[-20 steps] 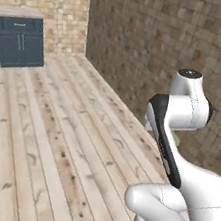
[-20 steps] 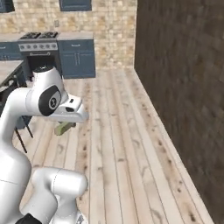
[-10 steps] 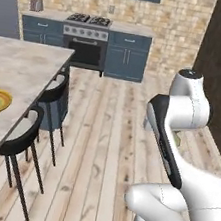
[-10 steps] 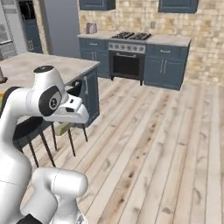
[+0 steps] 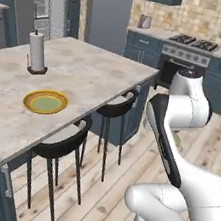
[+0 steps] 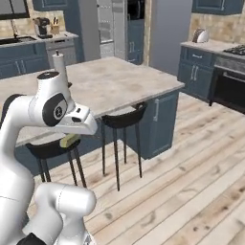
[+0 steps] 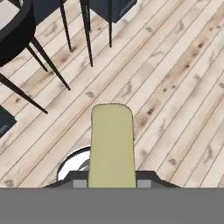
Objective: Retrieve the butter from the fridge and place it on a plate on the dining table. Then retrieve the butter knife by the fridge and place it near the plate.
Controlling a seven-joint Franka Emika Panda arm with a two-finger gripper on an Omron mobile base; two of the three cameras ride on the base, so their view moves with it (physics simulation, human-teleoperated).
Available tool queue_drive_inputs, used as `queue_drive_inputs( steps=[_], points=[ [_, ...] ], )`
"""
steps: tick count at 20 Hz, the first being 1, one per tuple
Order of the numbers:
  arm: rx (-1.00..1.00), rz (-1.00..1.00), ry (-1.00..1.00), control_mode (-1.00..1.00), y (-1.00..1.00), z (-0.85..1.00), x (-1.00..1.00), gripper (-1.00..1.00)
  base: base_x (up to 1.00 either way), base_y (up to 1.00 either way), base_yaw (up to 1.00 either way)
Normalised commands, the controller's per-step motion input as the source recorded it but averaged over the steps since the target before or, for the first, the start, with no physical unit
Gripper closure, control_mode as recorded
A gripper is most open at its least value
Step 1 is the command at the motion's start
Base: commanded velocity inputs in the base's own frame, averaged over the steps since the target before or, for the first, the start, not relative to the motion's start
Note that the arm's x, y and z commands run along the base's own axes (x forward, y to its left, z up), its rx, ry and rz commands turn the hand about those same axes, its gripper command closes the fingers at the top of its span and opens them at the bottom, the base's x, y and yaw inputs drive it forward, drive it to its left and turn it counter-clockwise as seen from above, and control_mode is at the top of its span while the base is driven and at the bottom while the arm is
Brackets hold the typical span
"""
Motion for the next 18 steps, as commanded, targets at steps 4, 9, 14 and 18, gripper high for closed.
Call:
queue_drive_inputs(
  steps=[4,9,14,18],
  points=[
    [0.00,0.00,0.00,1.00,0.00,0.00,0.00,1.00,0.49,-0.48,0.81],
    [0.00,0.00,0.00,1.00,0.00,0.00,0.00,1.00,0.43,-0.61,0.77],
    [0.00,0.00,0.00,1.00,0.00,0.00,0.00,1.00,0.51,-0.75,0.61],
    [0.00,0.00,0.00,1.00,0.00,0.00,0.00,1.00,0.40,-0.50,0.10]
  ],
)
